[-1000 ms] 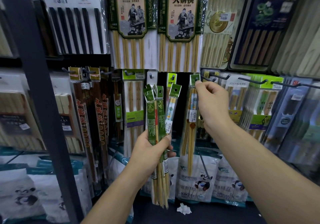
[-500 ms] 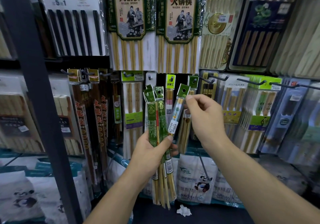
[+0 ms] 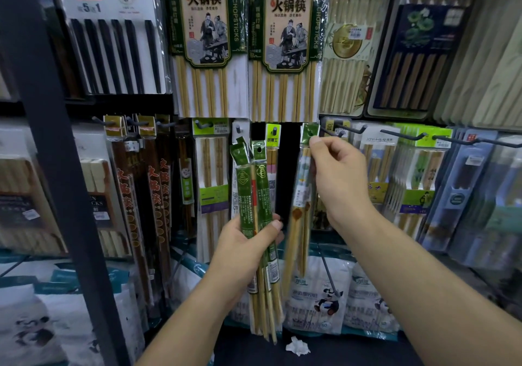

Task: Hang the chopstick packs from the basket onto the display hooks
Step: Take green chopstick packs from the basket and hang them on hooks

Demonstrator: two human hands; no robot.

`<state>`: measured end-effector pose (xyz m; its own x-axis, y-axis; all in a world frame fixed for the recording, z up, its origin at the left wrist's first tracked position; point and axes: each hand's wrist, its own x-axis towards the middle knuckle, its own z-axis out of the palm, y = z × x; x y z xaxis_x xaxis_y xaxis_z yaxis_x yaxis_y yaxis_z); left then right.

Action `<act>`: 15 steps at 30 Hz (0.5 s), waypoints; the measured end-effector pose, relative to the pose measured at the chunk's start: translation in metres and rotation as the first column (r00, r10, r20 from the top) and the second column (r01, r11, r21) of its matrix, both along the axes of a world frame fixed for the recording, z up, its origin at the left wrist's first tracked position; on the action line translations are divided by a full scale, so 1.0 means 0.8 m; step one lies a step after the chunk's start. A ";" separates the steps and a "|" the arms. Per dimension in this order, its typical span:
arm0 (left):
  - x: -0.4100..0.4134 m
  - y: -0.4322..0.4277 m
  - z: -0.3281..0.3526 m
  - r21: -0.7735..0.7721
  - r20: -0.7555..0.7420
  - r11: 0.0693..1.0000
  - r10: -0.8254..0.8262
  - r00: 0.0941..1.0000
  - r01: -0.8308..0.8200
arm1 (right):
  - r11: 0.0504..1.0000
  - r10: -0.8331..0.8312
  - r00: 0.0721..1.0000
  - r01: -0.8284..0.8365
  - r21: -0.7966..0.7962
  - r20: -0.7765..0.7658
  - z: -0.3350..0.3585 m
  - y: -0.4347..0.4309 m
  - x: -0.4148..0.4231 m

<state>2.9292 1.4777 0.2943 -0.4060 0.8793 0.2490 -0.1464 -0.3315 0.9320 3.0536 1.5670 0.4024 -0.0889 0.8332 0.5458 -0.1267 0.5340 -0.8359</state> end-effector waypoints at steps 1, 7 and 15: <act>-0.001 0.000 0.000 -0.009 -0.002 1.000 0.009 1.000 -0.009 | 1.000 -0.026 1.000 0.026 0.002 0.000 0.003 0.004 0.001; -0.001 -0.001 0.002 -0.029 -0.080 0.999 0.025 0.996 -0.027 | 0.997 -0.078 0.997 0.078 -0.002 0.017 0.004 0.018 0.002; -0.002 0.002 -0.002 -0.056 -0.083 0.998 0.024 0.996 -0.028 | 0.997 -0.075 0.997 0.075 -0.007 0.011 0.003 0.025 0.000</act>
